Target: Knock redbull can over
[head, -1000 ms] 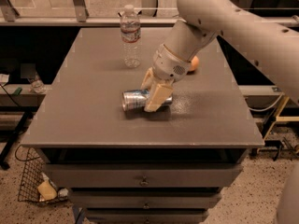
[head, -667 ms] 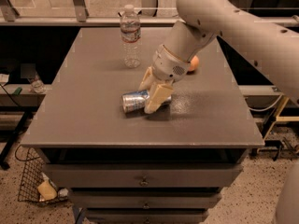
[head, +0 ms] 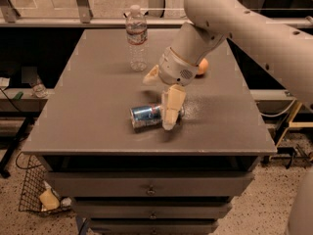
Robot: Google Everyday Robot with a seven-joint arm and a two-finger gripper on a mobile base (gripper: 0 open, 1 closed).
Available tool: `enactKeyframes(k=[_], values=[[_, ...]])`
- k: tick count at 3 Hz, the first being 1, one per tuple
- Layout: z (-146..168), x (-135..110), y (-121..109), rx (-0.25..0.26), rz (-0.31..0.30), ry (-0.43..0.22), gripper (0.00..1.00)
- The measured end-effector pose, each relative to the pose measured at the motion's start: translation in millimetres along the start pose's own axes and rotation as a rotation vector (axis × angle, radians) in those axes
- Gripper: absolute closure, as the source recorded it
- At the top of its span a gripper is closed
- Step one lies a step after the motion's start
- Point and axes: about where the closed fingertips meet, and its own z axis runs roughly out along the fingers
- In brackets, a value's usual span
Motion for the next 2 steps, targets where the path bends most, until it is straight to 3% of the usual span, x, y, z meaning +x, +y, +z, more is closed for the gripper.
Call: enactKeyframes(k=[1,2], values=[[-24.0,11.3,-5.2,0.061,0.012,0.048,0.00],[-74.7,44.5,-12.0,0.161,0.069,0.154,0.00]])
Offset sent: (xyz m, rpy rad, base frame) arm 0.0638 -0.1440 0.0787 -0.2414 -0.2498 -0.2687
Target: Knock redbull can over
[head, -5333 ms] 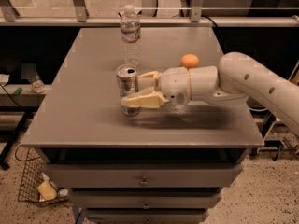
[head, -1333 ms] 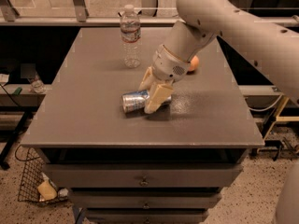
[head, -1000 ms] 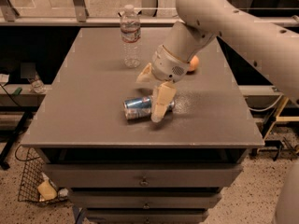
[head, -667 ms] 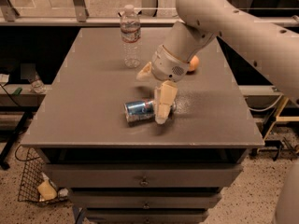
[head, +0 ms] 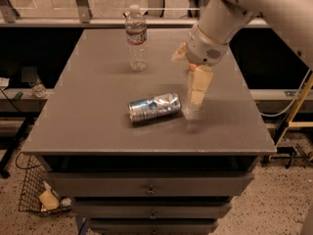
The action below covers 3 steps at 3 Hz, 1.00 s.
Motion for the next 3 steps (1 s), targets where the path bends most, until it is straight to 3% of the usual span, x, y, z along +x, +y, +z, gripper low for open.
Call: enactKeyframes(k=[1,2,3], values=[[-49.2,53.1,-7.2,0.100,0.106,0.108,0.00],[-104.3,97.5,5.7,0.202,0.221,0.214,0.00],[-155.3,120.6,36.6,0.288,0.315,0.294,0.00]])
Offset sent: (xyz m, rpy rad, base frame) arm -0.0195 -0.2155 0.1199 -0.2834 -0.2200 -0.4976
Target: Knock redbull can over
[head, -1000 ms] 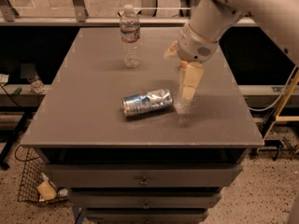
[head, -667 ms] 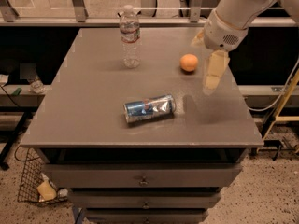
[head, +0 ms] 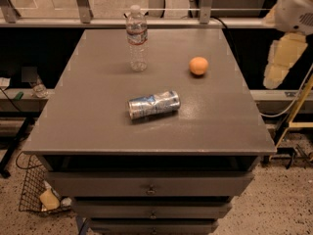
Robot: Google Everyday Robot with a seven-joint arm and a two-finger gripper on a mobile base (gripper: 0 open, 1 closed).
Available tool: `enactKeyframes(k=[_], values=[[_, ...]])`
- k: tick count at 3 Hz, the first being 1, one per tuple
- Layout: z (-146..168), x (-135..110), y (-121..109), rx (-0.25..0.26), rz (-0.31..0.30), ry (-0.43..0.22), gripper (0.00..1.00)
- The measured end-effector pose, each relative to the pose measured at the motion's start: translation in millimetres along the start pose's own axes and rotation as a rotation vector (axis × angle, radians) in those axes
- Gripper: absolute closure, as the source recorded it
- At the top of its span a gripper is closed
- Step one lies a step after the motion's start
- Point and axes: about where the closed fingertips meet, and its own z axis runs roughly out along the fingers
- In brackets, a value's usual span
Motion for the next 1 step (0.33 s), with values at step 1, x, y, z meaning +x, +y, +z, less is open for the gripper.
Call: enactKeyframes(k=[1], values=[[-1.7,-1.5,-2.0,0.012,-0.001,-0.002,0.00]])
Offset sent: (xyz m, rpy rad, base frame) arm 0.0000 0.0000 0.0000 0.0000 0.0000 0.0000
